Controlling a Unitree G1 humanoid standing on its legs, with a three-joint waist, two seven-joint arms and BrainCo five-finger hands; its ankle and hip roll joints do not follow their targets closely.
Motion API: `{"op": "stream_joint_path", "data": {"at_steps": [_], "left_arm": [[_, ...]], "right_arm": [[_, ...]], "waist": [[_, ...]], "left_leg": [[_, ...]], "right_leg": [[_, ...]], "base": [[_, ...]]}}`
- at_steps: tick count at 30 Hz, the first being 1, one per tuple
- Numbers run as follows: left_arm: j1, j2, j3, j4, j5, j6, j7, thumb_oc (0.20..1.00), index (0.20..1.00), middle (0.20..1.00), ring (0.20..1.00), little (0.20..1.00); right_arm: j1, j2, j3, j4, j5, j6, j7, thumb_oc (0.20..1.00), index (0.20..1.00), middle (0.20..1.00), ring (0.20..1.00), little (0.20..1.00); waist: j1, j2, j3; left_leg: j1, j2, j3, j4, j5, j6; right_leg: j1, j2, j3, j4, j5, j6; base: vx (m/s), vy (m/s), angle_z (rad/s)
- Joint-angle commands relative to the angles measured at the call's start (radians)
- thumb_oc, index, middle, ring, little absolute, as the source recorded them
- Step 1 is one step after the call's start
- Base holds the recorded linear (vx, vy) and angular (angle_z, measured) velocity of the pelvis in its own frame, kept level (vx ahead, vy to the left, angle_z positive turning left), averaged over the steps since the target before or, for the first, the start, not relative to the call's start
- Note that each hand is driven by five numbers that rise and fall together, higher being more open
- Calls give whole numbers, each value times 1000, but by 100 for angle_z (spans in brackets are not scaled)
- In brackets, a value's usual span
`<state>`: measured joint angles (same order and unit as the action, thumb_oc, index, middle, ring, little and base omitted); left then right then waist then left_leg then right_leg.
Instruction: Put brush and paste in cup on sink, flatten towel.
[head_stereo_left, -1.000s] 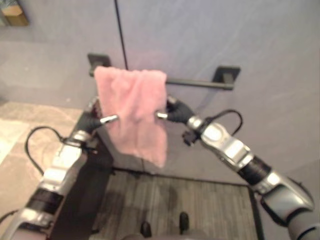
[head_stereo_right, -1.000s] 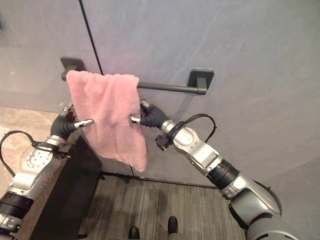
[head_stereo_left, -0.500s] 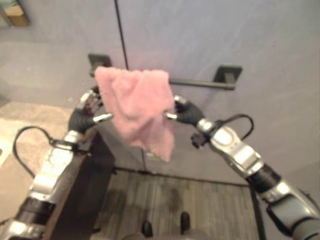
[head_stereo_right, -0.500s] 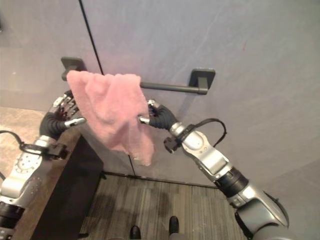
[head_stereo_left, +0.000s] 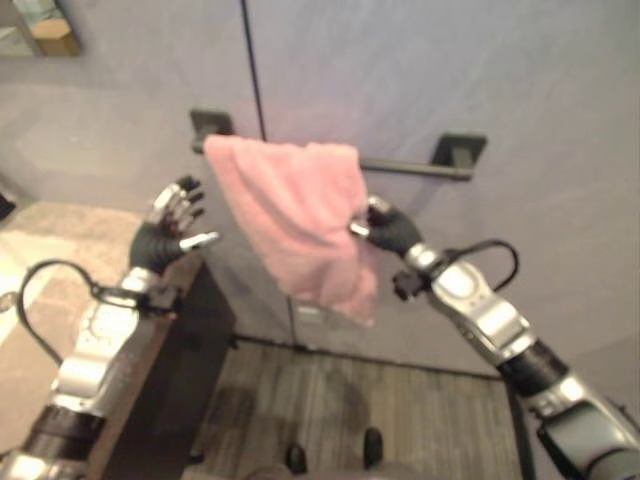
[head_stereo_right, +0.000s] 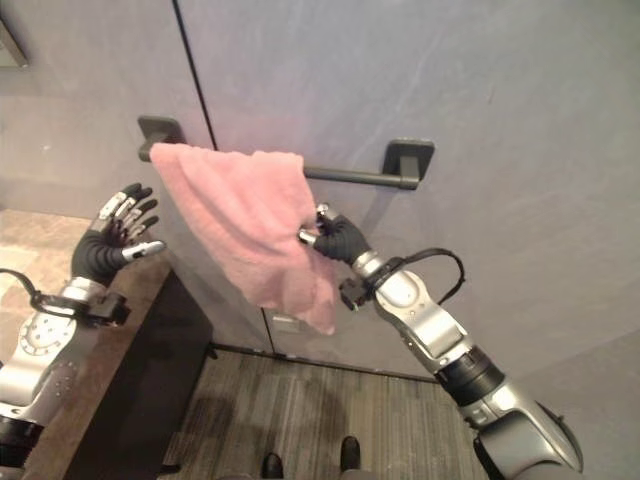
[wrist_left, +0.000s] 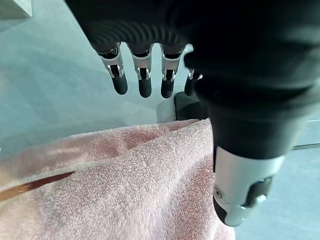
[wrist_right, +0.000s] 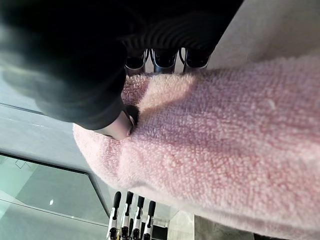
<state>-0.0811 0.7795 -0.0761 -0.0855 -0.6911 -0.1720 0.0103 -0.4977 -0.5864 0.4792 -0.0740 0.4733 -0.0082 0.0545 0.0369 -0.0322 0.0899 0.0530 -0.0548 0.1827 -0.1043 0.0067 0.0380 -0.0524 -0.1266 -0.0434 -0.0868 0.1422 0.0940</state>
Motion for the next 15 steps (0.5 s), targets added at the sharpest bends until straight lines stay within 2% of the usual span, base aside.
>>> {"op": "stream_joint_path", "data": {"at_steps": [1,9,15], "left_arm": [[-75,45,-29,2,-29,-52,-29,1000,1000,1000,1000,1000],[-150,-4,-83,74,-120,-44,-36,1000,1000,1000,1000,1000],[-202,-1,-103,97,-143,-48,-26,1000,1000,1000,1000,1000]], "right_arm": [[-24,2,-12,-56,1,-54,8,200,200,200,200,200],[-45,15,20,-57,29,-56,9,200,200,200,200,200],[-70,15,32,-56,33,-55,-1,200,200,200,200,200]], "waist": [[3,12,-2],[-8,18,3],[-16,26,4]], "left_leg": [[13,-53,0,17,-133,83],[8,-53,11,17,-133,81],[-7,-54,14,17,-129,80]], "right_leg": [[105,-59,-27,0,-101,61],[94,-60,-15,0,-98,61],[77,-61,-9,0,-90,62]], "base": [[0,0,0],[2,-3,-2],[7,0,-3]]}}
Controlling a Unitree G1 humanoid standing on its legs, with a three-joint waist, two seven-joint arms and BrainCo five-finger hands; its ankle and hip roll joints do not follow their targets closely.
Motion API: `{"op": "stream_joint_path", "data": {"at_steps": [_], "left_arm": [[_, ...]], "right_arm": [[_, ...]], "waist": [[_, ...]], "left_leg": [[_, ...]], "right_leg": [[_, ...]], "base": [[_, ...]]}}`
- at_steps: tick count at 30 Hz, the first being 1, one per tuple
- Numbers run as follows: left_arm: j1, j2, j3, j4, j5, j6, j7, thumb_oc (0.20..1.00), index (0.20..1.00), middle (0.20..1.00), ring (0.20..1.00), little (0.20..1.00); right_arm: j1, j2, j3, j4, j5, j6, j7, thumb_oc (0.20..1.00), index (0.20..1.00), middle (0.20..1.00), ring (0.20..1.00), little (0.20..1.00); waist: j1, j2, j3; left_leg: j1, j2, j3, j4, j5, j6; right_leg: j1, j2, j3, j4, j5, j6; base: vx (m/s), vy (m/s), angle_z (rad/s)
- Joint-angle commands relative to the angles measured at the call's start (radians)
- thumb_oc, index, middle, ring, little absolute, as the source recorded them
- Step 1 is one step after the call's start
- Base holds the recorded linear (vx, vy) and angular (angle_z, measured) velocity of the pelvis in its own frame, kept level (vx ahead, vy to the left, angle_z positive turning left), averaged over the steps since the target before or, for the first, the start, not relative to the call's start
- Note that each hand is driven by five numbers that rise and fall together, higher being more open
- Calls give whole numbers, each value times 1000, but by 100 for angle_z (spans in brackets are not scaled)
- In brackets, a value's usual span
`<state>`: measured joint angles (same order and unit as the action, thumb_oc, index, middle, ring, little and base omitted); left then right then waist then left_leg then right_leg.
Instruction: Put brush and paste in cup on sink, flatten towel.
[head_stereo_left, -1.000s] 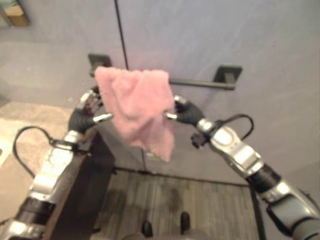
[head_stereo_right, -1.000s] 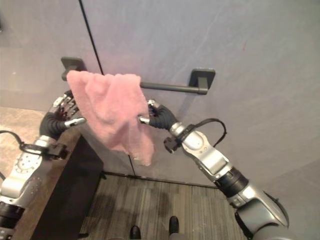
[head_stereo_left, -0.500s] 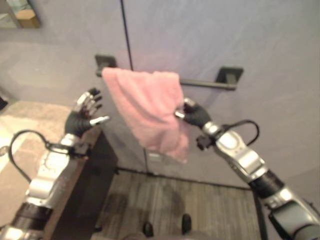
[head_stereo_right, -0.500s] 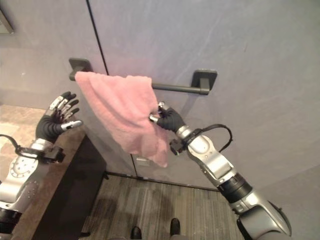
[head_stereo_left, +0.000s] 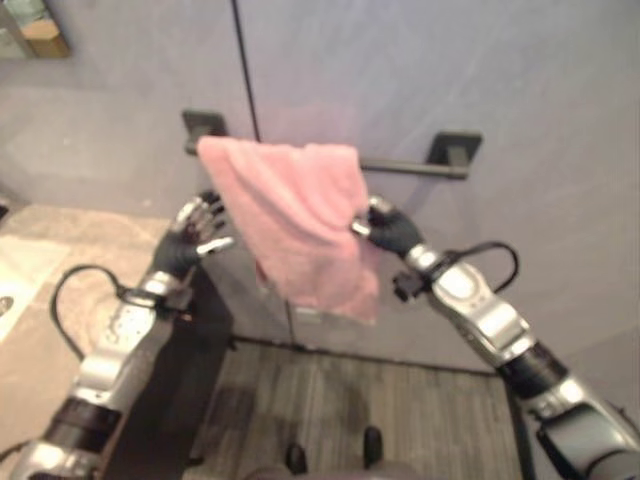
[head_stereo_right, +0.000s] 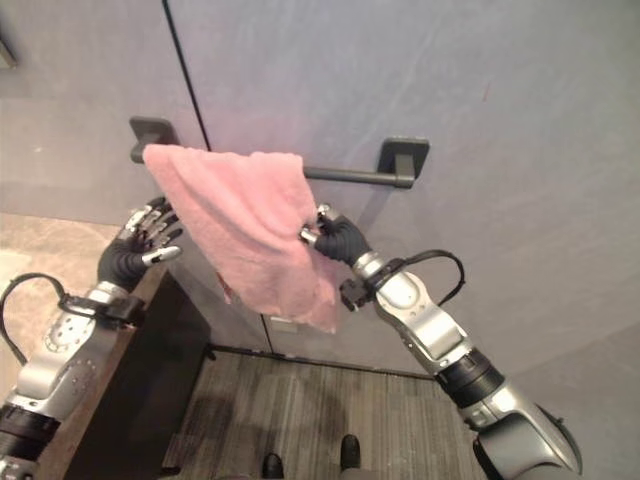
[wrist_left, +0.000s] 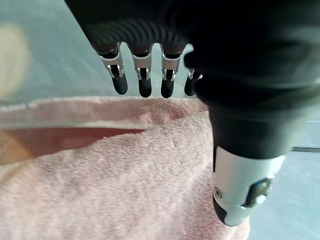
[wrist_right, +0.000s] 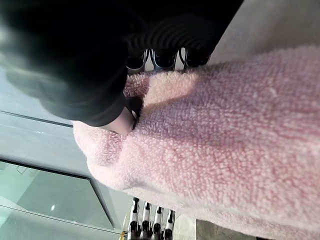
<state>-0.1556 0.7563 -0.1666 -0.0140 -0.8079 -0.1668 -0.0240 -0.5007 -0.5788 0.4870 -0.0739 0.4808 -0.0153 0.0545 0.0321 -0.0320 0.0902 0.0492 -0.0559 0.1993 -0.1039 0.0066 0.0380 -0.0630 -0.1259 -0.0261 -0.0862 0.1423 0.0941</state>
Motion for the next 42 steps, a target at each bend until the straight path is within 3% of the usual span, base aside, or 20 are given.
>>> {"op": "stream_joint_path", "data": {"at_steps": [1,4,5,7,9,11,13,17,24,27,29,31,33,36,37,38,40,42], "left_arm": [[-134,21,-13,31,-36,-54,8,1000,1000,1000,1000,1000],[-136,21,-10,44,-56,-48,4,1000,1000,1000,1000,1000],[-136,21,-10,44,-56,-48,4,947,947,947,947,947],[-138,13,-14,53,-95,-40,-7,570,570,570,570,570],[-141,5,-19,52,-119,-36,-15,548,548,548,548,548],[-140,0,-22,53,-134,-36,-22,442,442,442,442,442],[-140,4,-26,51,-136,-35,-24,407,407,407,407,407],[-126,25,-21,26,-145,-35,-36,238,238,238,238,238],[-75,59,20,-23,-122,-38,-42,200,200,200,200,200],[-93,109,36,-2,-38,-56,-14,200,200,200,200,200],[-78,42,44,-27,-161,-41,-36,200,200,200,200,200],[-71,62,64,-29,-58,-57,-22,200,200,200,200,200],[-69,38,56,-36,-107,-55,-28,200,200,200,200,200],[-101,17,57,-29,-64,-81,3,200,200,200,200,200],[-100,-61,35,-20,-143,-67,-8,200,200,200,200,200],[-101,-61,35,-19,-143,-67,-8,200,200,200,200,200],[-124,-12,28,8,-15,-78,22,200,200,200,200,200],[-106,-42,27,-18,-96,-71,6,200,200,200,200,200]], "right_arm": [[-68,6,27,-56,23,-46,-2,200,200,200,200,200],[-67,2,27,-57,19,-44,0,200,200,200,200,200],[-67,2,27,-57,19,-44,0,200,200,200,200,200],[-64,0,27,-60,15,-43,0,200,200,200,200,200],[-63,-2,26,-62,15,-42,1,200,200,200,200,200],[-62,-4,26,-62,11,-40,1,200,200,200,200,200],[-60,-7,26,-65,10,-40,2,200,200,200,200,200],[-49,-18,18,-67,7,-40,6,200,200,200,200,200],[-14,-34,-13,-91,5,-52,16,200,200,200,200,200],[-23,-52,-39,-109,-25,-64,-11,200,200,200,200,200],[-11,-30,-60,-107,-19,-82,-12,200,200,200,200,200],[-13,-10,-88,-112,-8,-101,-23,200,200,200,200,200],[-25,8,-87,-101,-24,-108,-28,200,200,200,200,200],[-57,30,-78,-97,-35,-124,-40,200,200,200,200,200],[-58,60,-79,-88,-44,-134,-38,200,200,200,200,200],[-58,60,-79,-88,-45,-135,-38,200,200,200,200,200],[-53,60,-67,-82,-60,-121,-49,200,200,200,200,200],[-43,65,-74,-95,-68,-125,-50,200,200,200,200,200]], "waist": [[-12,27,5],[-13,31,3],[-13,31,3],[-14,36,3],[-16,37,3],[-19,39,1],[-20,39,0],[-21,42,-2],[-18,46,-5],[-21,48,-7],[-25,46,-7],[-26,47,-8],[-26,46,-8],[-23,44,-9],[-23,44,-7],[-22,44,-8],[-22,47,-5],[-24,48,-4]], "left_leg": [[-6,-54,-2,17,-127,80],[-8,-54,-1,17,-128,81],[-8,-54,-1,17,-128,81],[-9,-54,0,17,-130,82],[-9,-54,1,17,-131,82],[-9,-54,4,17,-131,82],[-9,-54,6,17,-131,82],[-7,-54,4,17,-133,82],[2,-54,3,17,-136,84],[3,-54,3,17,-135,82],[4,-54,1,18,-137,83],[5,-52,5,17,-137,82],[6,-52,6,17,-138,83],[8,-52,8,17,-139,84],[11,-51,9,17,-140,86],[11,-51,9,17,-141,86],[11,-51,13,17,-139,84],[14,-51,16,17,-141,86]], "right_leg": [[85,-61,-25,-1,-87,63],[81,-61,-21,-1,-84,65],[81,-61,-21,-1,-83,65],[78,-60,-20,-1,-84,66],[78,-60,-19,-1,-83,67],[78,-60,-18,-1,-81,68],[79,-60,-18,-1,-81,68],[81,-59,-19,-1,-81,68],[92,-60,-22,-1,-86,68],[95,-59,-20,-1,-89,66],[96,-59,-19,-1,-87,68],[95,-57,-17,-1,-91,65],[95,-57,-15,-1,-90,66],[95,-57,-11,-1,-94,65],[95,-57,-10,-1,-95,64],[94,-56,-9,-1,-94,64],[93,-55,-4,-1,-95,64],[93,-55,-1,-1,-97,64]], "base": [[15,-6,-3],[0,0,0],[39,-2,1],[20,0,1],[0,0,0],[0,0,0],[0,0,0],[17,-2,-1],[4,0,0],[0,0,0],[0,0,0],[0,0,0],[-2,0,-3],[-7,-3,-7],[0,0,0],[0,0,0],[-10,1,-3],[-9,0,-10]]}}
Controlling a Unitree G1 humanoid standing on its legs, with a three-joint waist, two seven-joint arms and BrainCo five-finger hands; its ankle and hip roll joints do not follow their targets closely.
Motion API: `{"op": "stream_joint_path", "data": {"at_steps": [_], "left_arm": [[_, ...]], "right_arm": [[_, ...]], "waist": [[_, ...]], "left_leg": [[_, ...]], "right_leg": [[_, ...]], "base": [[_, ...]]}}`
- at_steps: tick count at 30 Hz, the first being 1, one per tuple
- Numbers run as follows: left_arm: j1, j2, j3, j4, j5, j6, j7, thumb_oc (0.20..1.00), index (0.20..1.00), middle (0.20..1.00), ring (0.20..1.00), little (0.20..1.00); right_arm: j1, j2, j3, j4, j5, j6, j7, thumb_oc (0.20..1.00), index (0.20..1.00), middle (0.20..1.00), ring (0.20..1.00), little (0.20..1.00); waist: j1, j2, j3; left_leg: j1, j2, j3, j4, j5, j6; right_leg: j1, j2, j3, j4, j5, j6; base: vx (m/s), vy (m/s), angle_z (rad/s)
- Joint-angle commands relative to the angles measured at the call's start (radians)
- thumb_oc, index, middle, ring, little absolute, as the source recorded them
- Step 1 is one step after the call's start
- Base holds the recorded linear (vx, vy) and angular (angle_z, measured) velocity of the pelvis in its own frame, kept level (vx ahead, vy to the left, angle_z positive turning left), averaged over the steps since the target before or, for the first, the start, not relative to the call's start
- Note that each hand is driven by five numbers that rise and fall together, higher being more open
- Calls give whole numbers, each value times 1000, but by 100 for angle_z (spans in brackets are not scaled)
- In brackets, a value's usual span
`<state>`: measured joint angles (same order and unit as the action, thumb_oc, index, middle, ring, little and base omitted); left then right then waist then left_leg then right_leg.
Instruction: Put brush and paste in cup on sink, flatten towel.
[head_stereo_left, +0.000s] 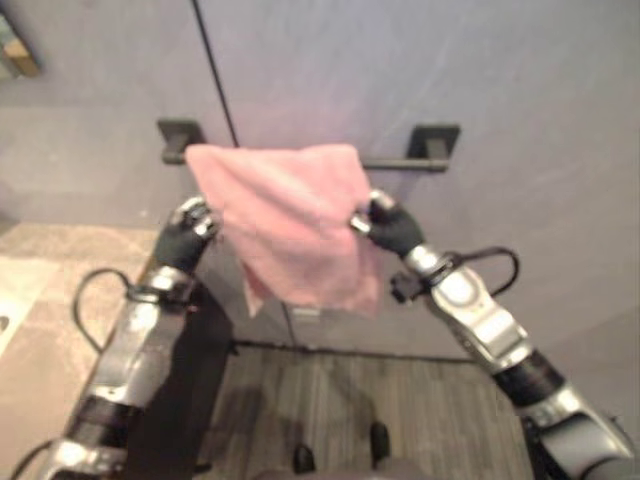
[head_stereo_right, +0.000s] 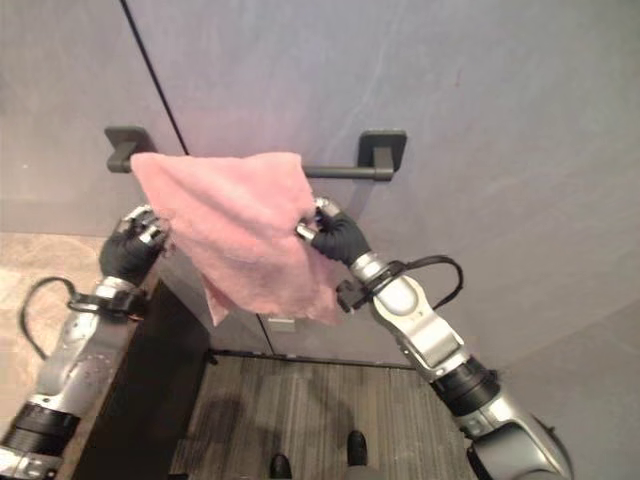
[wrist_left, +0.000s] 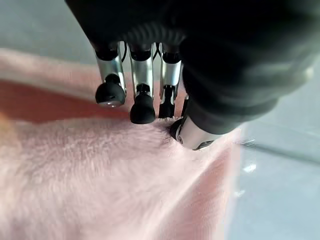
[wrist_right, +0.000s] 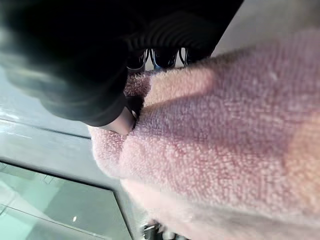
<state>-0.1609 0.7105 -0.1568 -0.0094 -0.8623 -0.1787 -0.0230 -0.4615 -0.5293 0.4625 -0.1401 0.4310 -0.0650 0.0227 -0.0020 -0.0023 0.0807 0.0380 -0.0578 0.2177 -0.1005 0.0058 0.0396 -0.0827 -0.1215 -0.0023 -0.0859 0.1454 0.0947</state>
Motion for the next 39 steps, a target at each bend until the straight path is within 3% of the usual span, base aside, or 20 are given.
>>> {"op": "stream_joint_path", "data": {"at_steps": [1,2,5,6,19,25,27,29,30,32,34,37,38,39], "left_arm": [[-101,3,17,-23,-41,-59,5,200,200,200,200,200],[-111,23,26,-16,25,-69,27,200,200,200,200,200],[-109,-6,16,-13,-38,-60,9,200,200,200,200,200],[-119,16,20,-6,46,-73,40,200,200,200,200,200],[-149,-12,23,-30,-45,-81,48,200,200,200,200,200],[-153,7,48,-38,35,-96,77,200,200,200,200,200],[-126,-17,67,-71,-31,-98,43,200,200,200,200,200],[-128,17,64,-57,77,-94,56,200,200,200,200,200],[-138,36,56,-56,62,-97,57,200,200,200,200,200],[-123,-2,58,-58,-12,-97,51,200,200,200,200,200],[-128,24,43,-19,98,-84,95,200,200,200,200,200],[-110,30,81,-96,21,-96,68,200,200,200,200,200],[-86,-18,80,-77,14,-91,80,200,200,200,200,200],[-94,11,65,-52,120,-77,95,200,200,200,200,200]], "right_arm": [[-82,15,-50,-29,-18,-76,-18,200,200,200,200,200],[-74,15,-58,-37,-22,-82,-25,200,200,200,200,200],[-80,33,-65,-19,-49,-85,-43,200,200,200,200,200],[-69,42,-65,-24,-34,-89,-46,200,200,200,200,200],[-70,78,-61,-53,-15,-104,-51,200,200,200,200,200],[-47,54,-70,-80,-18,-114,-49,200,200,200,200,200],[-35,59,-81,-40,-31,-119,-42,200,200,200,200,200],[-16,51,-69,-39,-22,-103,-34,200,200,200,200,200],[-30,39,-69,-59,-20,-105,-18,200,200,200,200,200],[-28,45,-74,-47,-19,-110,-33,200,200,200,200,200],[-18,50,-68,-40,-17,-99,-42,200,200,200,200,200],[-12,40,-98,-85,-6,-109,-36,200,200,200,200,200],[-10,46,-93,-35,-32,-111,-42,200,200,200,200,200],[-2,46,-80,-27,-19,-93,-44,200,200,200,200,200]], "waist": [[11,18,5],[10,20,6],[9,20,8],[9,23,9],[8,21,17],[9,24,23],[8,20,28],[6,21,28],[7,20,31],[8,18,32],[9,21,32],[9,20,33],[10,20,34],[12,24,34]], "left_leg": [[26,-49,-1,13,-140,85],[26,-49,0,13,-140,84],[29,-48,4,13,-141,86],[29,-47,6,13,-139,85],[17,-45,15,26,-143,86],[7,-45,19,36,-146,86],[0,-45,18,42,-147,86],[-3,-43,21,45,-146,83],[-11,-43,16,51,-146,83],[-12,-44,15,54,-148,84],[-12,-43,16,54,-148,83],[-14,-43,11,55,-149,83],[-14,-43,11,57,-150,83],[-14,-42,17,56,-148,80]], "right_leg": [[112,-59,-24,-1,-100,63],[113,-58,-23,-1,-103,62],[113,-58,-20,-1,-104,63],[112,-57,-20,-1,-105,62],[100,-57,-13,-1,-105,61],[95,-58,-11,-1,-100,61],[90,-58,-10,-1,-101,62],[90,-57,-8,-1,-100,59],[89,-57,-12,-1,-99,58],[88,-57,-15,-1,-97,59],[89,-56,-17,-1,-95,57],[89,-56,-21,-1,-99,59],[89,-57,-23,-1,-100,59],[87,-56,-20,-1,-98,57]], "base": [[-9,1,-12],[-12,-5,-10],[-19,-1,-5],[0,0,0],[-5,-3,-2],[0,0,0],[0,0,0],[0,0,0],[0,0,0],[0,0,0],[0,0,0],[0,0,0],[-3,-11,3],[0,0,0]]}}
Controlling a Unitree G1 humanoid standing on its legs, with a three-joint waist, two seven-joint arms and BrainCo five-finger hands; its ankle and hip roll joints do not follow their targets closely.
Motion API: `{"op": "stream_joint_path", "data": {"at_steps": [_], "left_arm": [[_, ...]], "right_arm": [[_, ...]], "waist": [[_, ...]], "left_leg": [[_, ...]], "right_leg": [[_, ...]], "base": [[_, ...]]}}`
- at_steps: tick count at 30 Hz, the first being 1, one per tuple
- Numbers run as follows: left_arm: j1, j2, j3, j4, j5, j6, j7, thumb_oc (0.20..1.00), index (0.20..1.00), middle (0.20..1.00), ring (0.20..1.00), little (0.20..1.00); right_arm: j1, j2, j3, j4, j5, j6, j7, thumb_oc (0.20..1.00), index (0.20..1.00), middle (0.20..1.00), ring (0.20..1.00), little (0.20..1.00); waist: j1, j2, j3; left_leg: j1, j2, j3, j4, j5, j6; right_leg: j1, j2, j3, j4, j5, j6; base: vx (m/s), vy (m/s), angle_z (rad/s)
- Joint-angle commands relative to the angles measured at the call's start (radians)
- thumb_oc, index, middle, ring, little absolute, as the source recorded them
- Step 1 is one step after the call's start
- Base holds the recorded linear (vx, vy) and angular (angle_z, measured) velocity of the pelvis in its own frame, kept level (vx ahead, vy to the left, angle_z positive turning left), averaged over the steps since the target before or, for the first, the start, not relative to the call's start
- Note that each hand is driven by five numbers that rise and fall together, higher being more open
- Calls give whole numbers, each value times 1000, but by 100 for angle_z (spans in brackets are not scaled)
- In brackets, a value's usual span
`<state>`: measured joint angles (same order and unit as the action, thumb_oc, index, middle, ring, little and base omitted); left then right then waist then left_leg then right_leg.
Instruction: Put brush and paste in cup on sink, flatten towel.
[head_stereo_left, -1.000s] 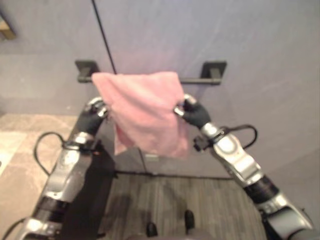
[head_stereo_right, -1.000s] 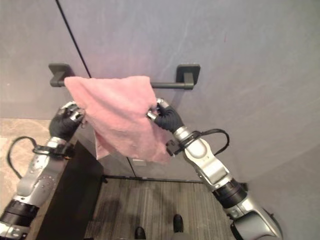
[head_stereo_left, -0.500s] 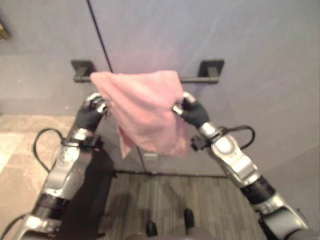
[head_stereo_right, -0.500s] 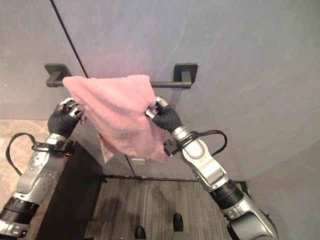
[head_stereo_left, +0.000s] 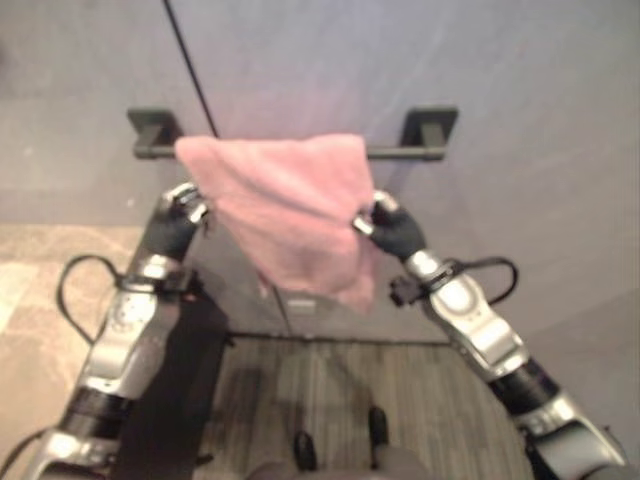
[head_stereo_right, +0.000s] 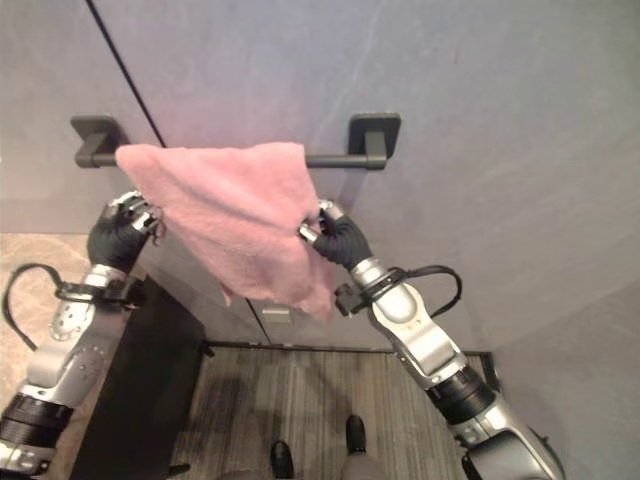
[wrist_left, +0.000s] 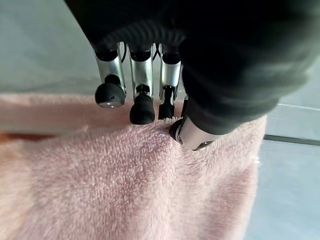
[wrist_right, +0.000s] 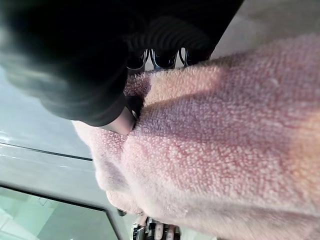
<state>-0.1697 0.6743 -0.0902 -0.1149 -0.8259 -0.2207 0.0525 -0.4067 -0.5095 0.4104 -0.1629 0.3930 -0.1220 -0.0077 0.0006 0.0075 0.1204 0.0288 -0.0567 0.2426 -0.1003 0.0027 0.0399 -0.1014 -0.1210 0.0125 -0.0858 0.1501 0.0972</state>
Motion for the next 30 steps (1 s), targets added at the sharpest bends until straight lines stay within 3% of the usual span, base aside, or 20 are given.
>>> {"op": "stream_joint_path", "data": {"at_steps": [1,3,4,6,8,10,13,15,16,17,18,26,30], "left_arm": [[-86,47,-2,54,84,-35,20,200,200,200,200,200],[-74,57,19,20,19,-51,4,200,200,200,200,200],[-58,31,24,30,53,-41,26,200,200,200,200,200],[-63,52,26,36,88,-39,24,200,200,200,200,200],[-60,43,31,22,45,-45,11,200,200,200,200,200],[-55,29,18,58,94,-32,26,200,200,200,200,200],[-13,-21,26,45,46,-30,-5,200,200,200,200,200],[-4,-11,25,54,88,-19,-7,200,200,200,200,200],[11,11,26,58,98,-10,-14,696,696,696,696,696],[11,12,26,58,98,-10,-14,1000,1000,1000,1000,1000],[22,16,35,54,100,-4,-12,1000,1000,1000,1000,1000],[115,43,54,52,183,20,-50,1000,1000,1000,1000,1000],[190,-10,59,102,199,42,-68,1000,1000,1000,1000,1000]], "right_arm": [[-57,26,-29,-5,19,-36,-14,200,200,200,200,200],[-68,17,-40,-36,21,-41,-3,200,200,200,200,200],[-59,24,-46,-21,20,-50,-13,200,200,200,200,200],[-51,22,-50,-22,20,-44,-9,200,200,200,200,200],[-47,12,-46,-29,12,-37,0,200,200,200,200,200],[-30,12,-47,-34,18,-29,4,200,200,200,200,200],[-29,18,-50,-8,8,-28,7,200,200,200,200,200],[-21,23,-49,-8,25,-25,15,200,200,200,200,200],[-23,17,-46,-12,21,-11,35,369,369,369,369,369],[-23,17,-46,-12,21,-11,35,369,369,369,369,369],[-16,12,-44,-16,18,-5,38,1000,1000,1000,1000,1000],[27,-2,-72,-18,12,9,52,1000,1000,1000,1000,1000],[64,-5,-67,6,-8,27,77,1000,1000,1000,1000,1000]], "waist": [[9,14,-6],[9,14,-7],[11,15,-8],[11,16,-9],[11,17,-10],[11,20,-10],[12,23,-12],[12,26,-13],[12,30,-14],[12,30,-14],[13,32,-16],[7,48,-21],[5,58,-26]], "left_leg": [[-5,-43,-9,56,-145,80],[-8,-43,-14,60,-147,81],[-3,-43,-13,54,-147,80],[-2,-42,-13,53,-146,80],[4,-42,-14,50,-145,79],[7,-39,-11,50,-145,77],[18,-37,-3,44,-143,75],[23,-35,0,36,-141,73],[26,-33,2,29,-135,70],[26,-33,2,29,-135,70],[28,-31,4,25,-133,69],[46,-14,14,13,-125,53],[58,4,23,13,-118,39]], "right_leg": [[106,-56,-35,-1,-103,54],[106,-57,-38,-1,-107,55],[109,-57,-39,-1,-109,54],[111,-56,-43,-1,-110,52],[113,-55,-40,-1,-111,51],[116,-53,-37,-1,-119,49],[117,-51,-28,-1,-123,47],[118,-48,-26,-1,-126,45],[115,-45,-23,-1,-129,43],[115,-45,-23,-1,-129,43],[114,-44,-20,-1,-131,41],[124,-29,-18,-1,-142,27],[133,-8,-7,-1,-156,11]], "base": [[0,0,0],[0,0,0],[0,0,0],[5,-16,0],[8,-32,0],[2,-41,-1],[7,-40,1],[-8,-54,-1],[-11,-67,-2],[-11,-74,-3],[-3,-49,-4],[-10,-109,-3],[-20,-169,-5]]}}
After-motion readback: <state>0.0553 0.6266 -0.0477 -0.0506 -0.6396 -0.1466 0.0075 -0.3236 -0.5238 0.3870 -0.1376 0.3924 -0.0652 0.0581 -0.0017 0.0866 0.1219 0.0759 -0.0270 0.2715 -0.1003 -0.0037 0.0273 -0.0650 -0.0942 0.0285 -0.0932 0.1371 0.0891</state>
